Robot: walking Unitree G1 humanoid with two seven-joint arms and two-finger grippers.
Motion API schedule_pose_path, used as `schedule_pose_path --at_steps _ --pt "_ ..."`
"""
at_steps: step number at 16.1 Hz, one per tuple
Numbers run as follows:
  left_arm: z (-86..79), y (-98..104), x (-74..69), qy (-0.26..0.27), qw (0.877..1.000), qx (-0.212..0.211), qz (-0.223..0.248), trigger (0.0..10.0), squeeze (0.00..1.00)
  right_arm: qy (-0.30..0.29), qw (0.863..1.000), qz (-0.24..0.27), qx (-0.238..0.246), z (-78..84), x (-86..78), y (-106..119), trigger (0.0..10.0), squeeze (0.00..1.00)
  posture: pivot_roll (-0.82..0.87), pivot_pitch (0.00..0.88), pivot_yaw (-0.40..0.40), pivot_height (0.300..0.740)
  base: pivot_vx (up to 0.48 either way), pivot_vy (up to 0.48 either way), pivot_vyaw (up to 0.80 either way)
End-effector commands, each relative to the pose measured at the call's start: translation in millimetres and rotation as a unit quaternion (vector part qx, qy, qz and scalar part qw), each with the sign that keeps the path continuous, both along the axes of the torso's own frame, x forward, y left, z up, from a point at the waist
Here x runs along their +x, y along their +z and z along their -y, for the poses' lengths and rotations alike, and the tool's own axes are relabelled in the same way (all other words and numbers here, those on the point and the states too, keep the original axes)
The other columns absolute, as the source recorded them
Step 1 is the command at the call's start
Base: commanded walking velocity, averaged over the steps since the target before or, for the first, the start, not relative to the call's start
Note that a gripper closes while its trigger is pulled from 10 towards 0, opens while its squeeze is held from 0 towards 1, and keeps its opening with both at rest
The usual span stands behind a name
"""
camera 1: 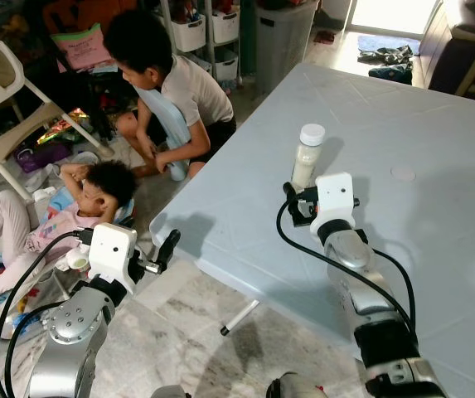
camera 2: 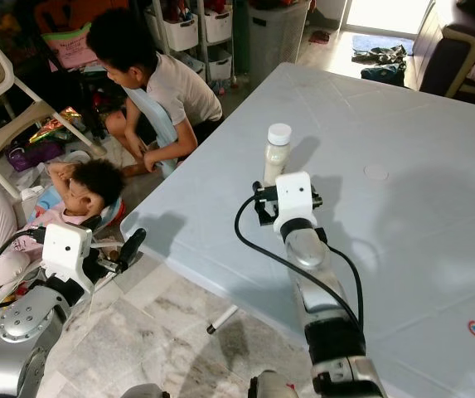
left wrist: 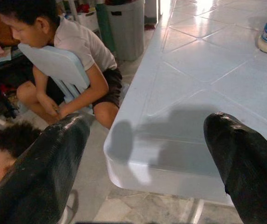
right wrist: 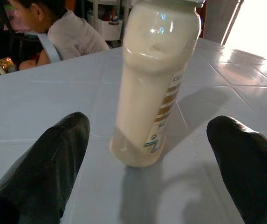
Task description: Restocking fridge
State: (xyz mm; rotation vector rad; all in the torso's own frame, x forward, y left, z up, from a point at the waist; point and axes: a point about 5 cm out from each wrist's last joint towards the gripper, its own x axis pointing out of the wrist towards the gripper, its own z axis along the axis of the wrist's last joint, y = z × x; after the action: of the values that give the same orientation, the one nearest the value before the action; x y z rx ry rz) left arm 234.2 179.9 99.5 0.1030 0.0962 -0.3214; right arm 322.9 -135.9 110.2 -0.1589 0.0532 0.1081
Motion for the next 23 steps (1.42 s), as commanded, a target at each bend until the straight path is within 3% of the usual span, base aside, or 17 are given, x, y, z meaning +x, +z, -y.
schedule_pose_path --at_steps 1,10,16,17,18,23 --pt "-0.3 2.4 -2.1 -0.005 1.0 0.005 0.0 10.0 0.0 -0.004 1.0 0.009 -0.007 1.9 6.4 3.7 10.0 0.0 0.09 0.059 0.023 0.716 0.0 0.0 0.0" --pt "-3.5 4.5 -7.8 -0.003 1.0 0.012 -0.004 10.0 0.0 -0.007 0.999 0.035 -0.017 2.0 30.3 17.2 10.0 0.0 0.13 0.081 0.029 0.716 0.0 0.0 0.0" --pt "-11.8 9.8 -17.3 0.007 1.0 0.025 -0.008 10.0 0.0 -0.017 0.997 0.062 -0.031 7.3 54.5 37.5 10.0 0.0 0.18 0.105 0.023 0.716 0.0 0.0 0.0" --pt "-12.5 10.4 -17.9 0.007 1.0 0.026 -0.008 10.0 0.0 -0.017 0.997 0.062 -0.031 7.5 57.0 39.3 8.9 0.0 0.19 0.105 0.023 0.716 0.0 0.0 0.0" --pt "-13.7 11.6 -17.9 0.009 1.0 0.028 -0.008 10.0 0.0 -0.018 0.997 0.067 -0.032 7.2 61.0 43.2 0.0 0.0 0.2 0.108 0.024 0.716 0.0 0.0 0.0" --pt "-17.2 15.2 -19.7 0.011 0.999 0.036 -0.009 10.0 0.0 -0.019 0.997 0.072 -0.035 1.2 71.1 52.6 0.0 0.0 0.23 0.109 0.024 0.716 0.0 0.0 0.0"
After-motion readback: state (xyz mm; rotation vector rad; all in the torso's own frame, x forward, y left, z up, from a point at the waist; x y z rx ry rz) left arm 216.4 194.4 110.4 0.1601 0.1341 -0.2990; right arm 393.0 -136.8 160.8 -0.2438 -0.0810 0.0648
